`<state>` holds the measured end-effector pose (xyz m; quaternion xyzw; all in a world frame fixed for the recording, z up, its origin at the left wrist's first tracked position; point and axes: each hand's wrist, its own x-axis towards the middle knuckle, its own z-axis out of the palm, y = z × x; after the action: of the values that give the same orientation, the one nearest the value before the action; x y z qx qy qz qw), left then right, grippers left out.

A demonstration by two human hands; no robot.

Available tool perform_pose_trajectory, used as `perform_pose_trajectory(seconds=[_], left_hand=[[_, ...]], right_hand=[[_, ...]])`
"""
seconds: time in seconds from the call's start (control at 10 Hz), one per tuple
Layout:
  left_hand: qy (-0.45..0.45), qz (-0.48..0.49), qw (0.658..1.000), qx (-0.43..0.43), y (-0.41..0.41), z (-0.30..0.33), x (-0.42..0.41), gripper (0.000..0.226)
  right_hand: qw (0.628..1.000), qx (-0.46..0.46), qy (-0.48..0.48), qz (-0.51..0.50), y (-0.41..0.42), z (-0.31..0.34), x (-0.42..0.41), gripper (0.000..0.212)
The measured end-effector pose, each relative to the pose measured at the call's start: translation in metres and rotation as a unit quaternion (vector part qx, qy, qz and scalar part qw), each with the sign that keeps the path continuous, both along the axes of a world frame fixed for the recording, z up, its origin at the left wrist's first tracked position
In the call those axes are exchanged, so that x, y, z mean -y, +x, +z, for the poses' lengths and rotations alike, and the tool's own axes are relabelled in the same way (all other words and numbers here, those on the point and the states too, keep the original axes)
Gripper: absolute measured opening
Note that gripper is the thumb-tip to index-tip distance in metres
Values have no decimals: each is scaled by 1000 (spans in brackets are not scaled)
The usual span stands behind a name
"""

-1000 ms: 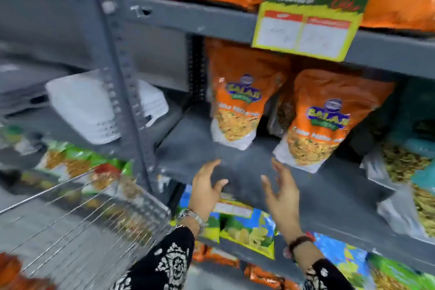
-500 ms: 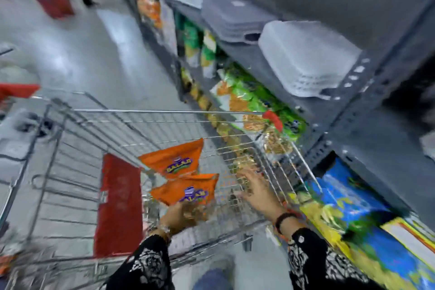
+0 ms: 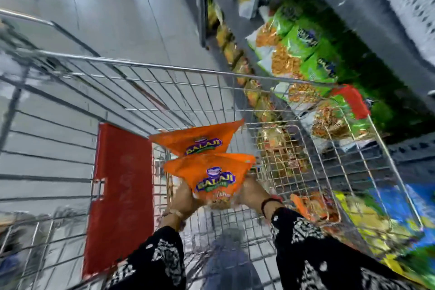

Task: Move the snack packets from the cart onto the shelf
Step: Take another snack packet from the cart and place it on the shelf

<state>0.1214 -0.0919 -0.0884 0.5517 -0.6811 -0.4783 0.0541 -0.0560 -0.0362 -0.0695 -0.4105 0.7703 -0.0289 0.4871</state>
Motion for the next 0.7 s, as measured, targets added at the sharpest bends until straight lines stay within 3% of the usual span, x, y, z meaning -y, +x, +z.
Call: perform_pose_trajectory(seconds=[0.1,0.2,0.4,0.5,0.7], left_hand=[[28,83,996,-26,-14,-2,0,51],[65,130,988,-46,-18,11,2,50],[37,58,990,-122,-38,87,-13,59],[6,24,986,-165,-55,129,-23,74],[-63,-94,954,-277,-140,254,-82,72]], right_hand=[[999,14,-34,-17,0,-9,9,36],[995,50,-65,-60,-4,10,3,40],[981,87,-135,-107,-26,99,-37,46],[966,92,-191,-146,-36,145,-63,55],[919,-23,-302,-254,-90,266,-164,51]])
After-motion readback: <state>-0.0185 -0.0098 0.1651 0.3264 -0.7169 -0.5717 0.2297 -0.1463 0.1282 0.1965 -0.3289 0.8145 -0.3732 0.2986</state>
